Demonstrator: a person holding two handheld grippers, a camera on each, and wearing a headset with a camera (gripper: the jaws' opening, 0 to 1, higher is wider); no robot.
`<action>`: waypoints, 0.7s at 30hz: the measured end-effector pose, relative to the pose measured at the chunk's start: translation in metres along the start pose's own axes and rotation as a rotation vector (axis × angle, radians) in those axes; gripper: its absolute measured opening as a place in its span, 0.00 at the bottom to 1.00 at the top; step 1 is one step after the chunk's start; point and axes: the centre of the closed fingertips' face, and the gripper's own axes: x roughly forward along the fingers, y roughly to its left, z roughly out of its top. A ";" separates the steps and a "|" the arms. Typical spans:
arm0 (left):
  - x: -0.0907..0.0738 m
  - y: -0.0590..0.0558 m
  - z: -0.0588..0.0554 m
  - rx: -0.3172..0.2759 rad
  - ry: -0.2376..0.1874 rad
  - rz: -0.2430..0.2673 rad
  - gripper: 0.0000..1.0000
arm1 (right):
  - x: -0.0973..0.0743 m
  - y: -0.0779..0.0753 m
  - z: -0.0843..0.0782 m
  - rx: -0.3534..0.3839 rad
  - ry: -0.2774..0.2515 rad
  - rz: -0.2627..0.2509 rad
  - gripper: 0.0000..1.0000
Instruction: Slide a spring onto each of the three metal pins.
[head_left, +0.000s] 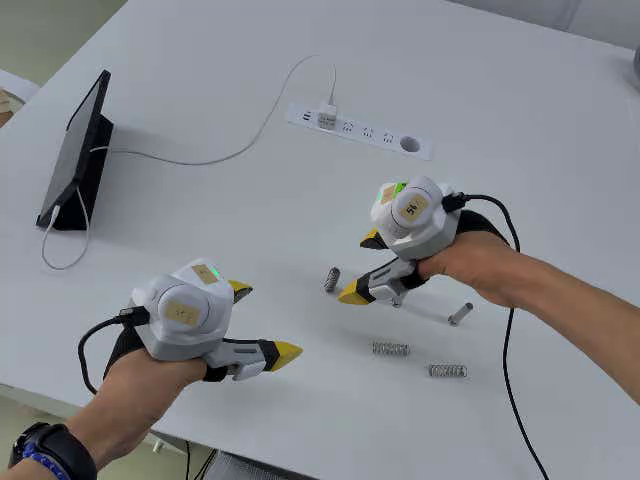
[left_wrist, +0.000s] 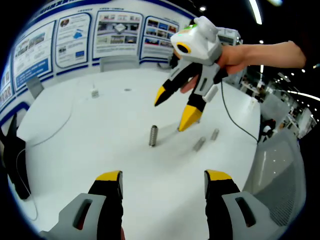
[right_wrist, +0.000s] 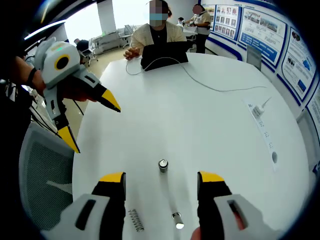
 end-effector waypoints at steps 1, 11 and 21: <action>0.000 0.000 0.000 0.000 0.001 0.002 0.68 | -0.002 0.000 0.000 0.005 -0.007 -0.003 0.60; -0.003 0.000 0.004 0.001 0.001 0.019 0.69 | -0.018 0.006 -0.007 0.036 -0.060 -0.028 0.64; -0.001 0.000 0.004 -0.009 0.001 0.021 0.70 | -0.025 0.015 -0.027 0.114 -0.089 -0.041 0.68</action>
